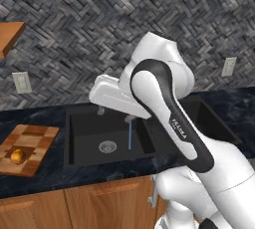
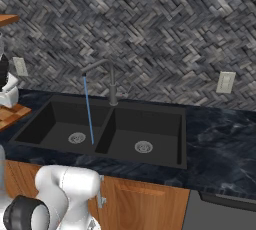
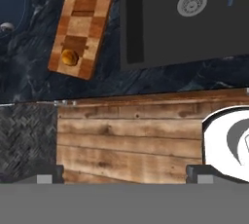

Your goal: Pick the peach from the sink and place it on the cutting board to airdry. Then turn off the sink faucet.

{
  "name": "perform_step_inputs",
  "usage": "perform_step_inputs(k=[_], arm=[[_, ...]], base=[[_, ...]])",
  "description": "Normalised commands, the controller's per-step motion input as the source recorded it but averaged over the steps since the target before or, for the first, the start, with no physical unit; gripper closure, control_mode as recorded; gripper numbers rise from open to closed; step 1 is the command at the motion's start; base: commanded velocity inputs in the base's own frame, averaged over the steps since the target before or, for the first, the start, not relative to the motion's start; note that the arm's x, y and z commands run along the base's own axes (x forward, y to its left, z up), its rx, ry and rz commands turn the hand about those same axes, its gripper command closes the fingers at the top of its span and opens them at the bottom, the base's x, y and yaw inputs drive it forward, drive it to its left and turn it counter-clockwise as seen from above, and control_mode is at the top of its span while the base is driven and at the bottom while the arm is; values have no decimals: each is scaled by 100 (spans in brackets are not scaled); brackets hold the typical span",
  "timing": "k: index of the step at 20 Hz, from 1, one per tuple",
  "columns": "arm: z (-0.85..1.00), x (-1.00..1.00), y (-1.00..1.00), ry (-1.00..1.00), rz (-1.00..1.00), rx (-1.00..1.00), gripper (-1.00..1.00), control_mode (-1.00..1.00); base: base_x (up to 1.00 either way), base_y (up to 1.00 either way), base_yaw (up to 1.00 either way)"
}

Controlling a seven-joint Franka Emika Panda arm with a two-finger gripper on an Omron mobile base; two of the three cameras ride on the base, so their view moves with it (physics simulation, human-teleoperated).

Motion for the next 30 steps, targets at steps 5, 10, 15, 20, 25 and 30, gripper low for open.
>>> perform_step_inputs(k=[5,10,15,20,25,30], arm=[[33,-44,-79,-27,44,0,-100,-100],[27,-33,-59,-34,56,0,-100,-100],[44,-32,-45,-40,42,-2,-100,-100],[48,-68,-5,-33,3,-6,-100,-100],[3,-96,-14,-48,-10,-3,-100,-100],[0,-59,-70,-50,-7,0,-100,-100]], base=[[0,0,0],[0,0,0],[0,0,0],[0,0,0],[0,0,0],[0,0,0]])
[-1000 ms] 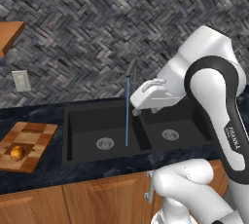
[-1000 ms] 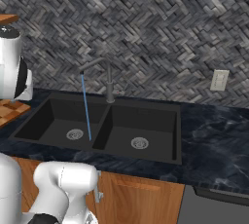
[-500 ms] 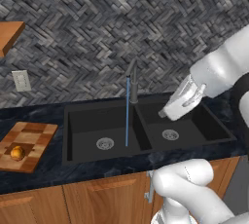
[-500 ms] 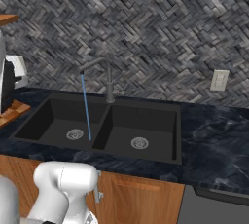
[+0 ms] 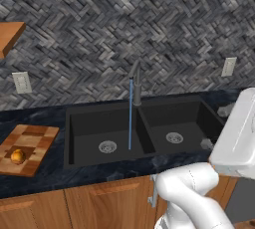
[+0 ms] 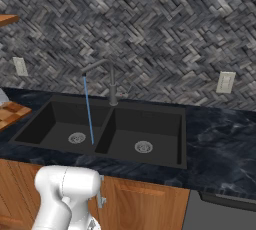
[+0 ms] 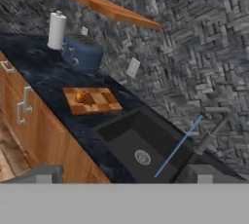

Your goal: Pick the peach from the sink and place it on the cutting board to airdry. Then turn off the sink faucet.

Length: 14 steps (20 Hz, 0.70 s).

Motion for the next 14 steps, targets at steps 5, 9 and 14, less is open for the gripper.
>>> perform_step_inputs(k=[5,9,14], arm=[[2,-29,-79,-22,-8,7,-100,-100],[1,-1,-33,0,-5,7,-100,-100],[-8,34,-17,2,-1,3,-100,-100]], base=[[0,0,0],[0,0,0],[0,0,0]])
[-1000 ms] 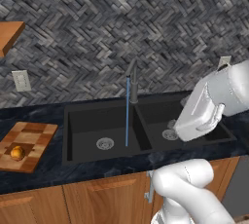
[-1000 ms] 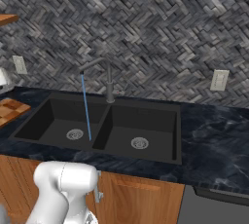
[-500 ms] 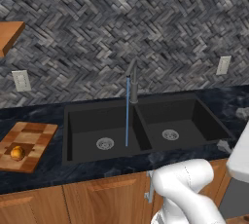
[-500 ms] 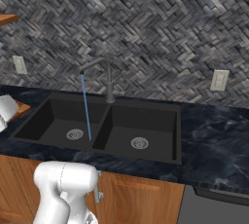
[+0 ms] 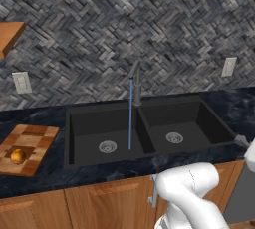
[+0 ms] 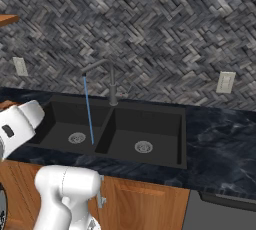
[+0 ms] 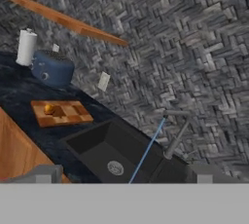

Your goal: Pick the peach from the sink and place it on the cutting board to airdry. Then turn off the sink faucet.

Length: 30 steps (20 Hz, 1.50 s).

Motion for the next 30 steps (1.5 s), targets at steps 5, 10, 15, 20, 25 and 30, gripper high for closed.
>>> perform_step_inputs(k=[5,10,15,20,25,30], arm=[[-3,60,-26,4,12,4,-100,-100],[-28,48,-40,1,17,4,-100,-100],[-46,21,-26,0,18,0,-100,-100],[-18,45,-7,2,5,3,-100,-100],[-16,41,-31,3,7,10,-100,-100],[-18,30,-37,6,13,15,-100,-100]], base=[[0,0,0],[0,0,0],[0,0,0],[0,0,0],[0,0,0],[0,0,0]])
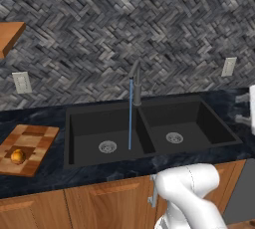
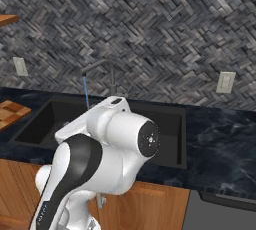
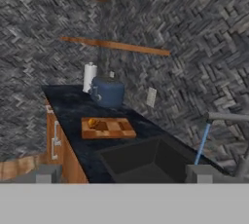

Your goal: Pick the peach from the sink and place it on the cutting board to airdry. Then turn off the sink faucet.

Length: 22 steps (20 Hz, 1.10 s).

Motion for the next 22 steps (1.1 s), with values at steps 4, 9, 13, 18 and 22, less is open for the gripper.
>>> perform_step_inputs(k=[4,9,13,18,22], arm=[[-5,36,-26,4,25,15,-100,-100],[-3,37,-11,2,26,7,-100,-100],[-17,38,0,0,11,0,-100,-100],[-25,39,0,0,3,0,-100,-100],[-19,48,0,2,0,0,-100,-100]], base=[[0,0,0],[0,0,0],[0,0,0],[0,0,0],[0,0,0]])
